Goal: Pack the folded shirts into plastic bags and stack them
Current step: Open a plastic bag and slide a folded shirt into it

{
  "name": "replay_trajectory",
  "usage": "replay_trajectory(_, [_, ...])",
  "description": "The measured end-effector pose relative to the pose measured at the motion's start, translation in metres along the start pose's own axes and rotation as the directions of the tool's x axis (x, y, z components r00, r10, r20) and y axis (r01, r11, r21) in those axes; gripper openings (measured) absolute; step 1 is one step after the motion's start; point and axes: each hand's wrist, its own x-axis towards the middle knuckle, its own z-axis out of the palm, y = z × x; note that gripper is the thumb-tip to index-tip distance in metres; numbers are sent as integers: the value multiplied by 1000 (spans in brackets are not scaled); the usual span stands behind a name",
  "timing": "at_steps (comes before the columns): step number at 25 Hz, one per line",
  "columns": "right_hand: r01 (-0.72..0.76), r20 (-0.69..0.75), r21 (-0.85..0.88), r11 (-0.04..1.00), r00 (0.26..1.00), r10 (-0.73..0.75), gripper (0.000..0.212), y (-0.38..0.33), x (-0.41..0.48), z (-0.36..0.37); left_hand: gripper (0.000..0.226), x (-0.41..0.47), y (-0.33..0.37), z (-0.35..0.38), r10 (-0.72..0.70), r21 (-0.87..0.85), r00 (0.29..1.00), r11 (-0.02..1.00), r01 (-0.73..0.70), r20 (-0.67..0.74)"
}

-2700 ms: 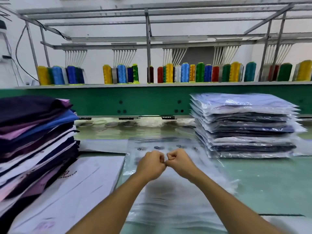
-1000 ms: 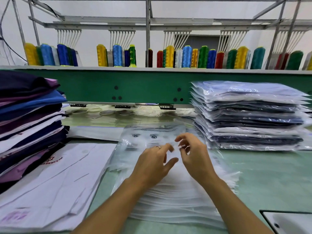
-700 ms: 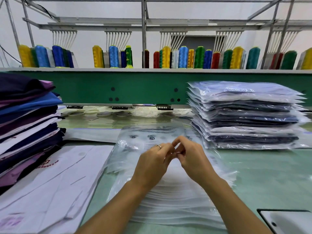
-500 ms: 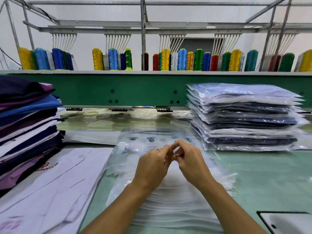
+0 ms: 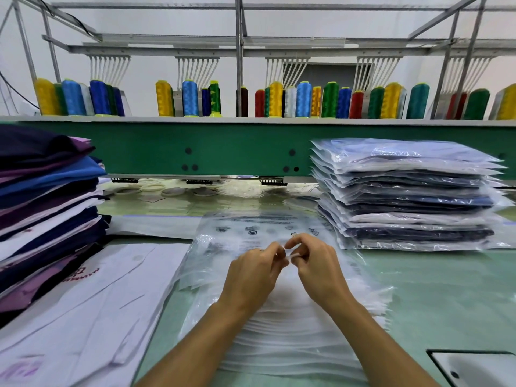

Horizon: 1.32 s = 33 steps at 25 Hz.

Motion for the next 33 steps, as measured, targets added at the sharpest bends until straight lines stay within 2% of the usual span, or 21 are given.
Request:
replay_trajectory(5, [-33,-41,15,999,999,34,36,1,0,0,15,-2,-1,-2,-29,-31,1000,999,29,1])
replay_trajectory(15, [-66,-155,55,996,985,73,39,8,6,-3,11,-1,-16,-11,-176,-167,984,971,168,-34])
replay_trajectory(21, [-135,-238,61,989,960,146,41,15,8,-12,11,-1,-36,-28,-212,-33,970,977,210,-116])
replay_trajectory(25, [-198,-318,116,973,921,225,39,23,11,-21,14,-4,-55,-43,-298,89,936,944,318,-186])
replay_trajectory(33, [-302,-401,234,924,836,375,34,38,14,-29,9,-9,-79,-65,-450,12,839,880,476,-305])
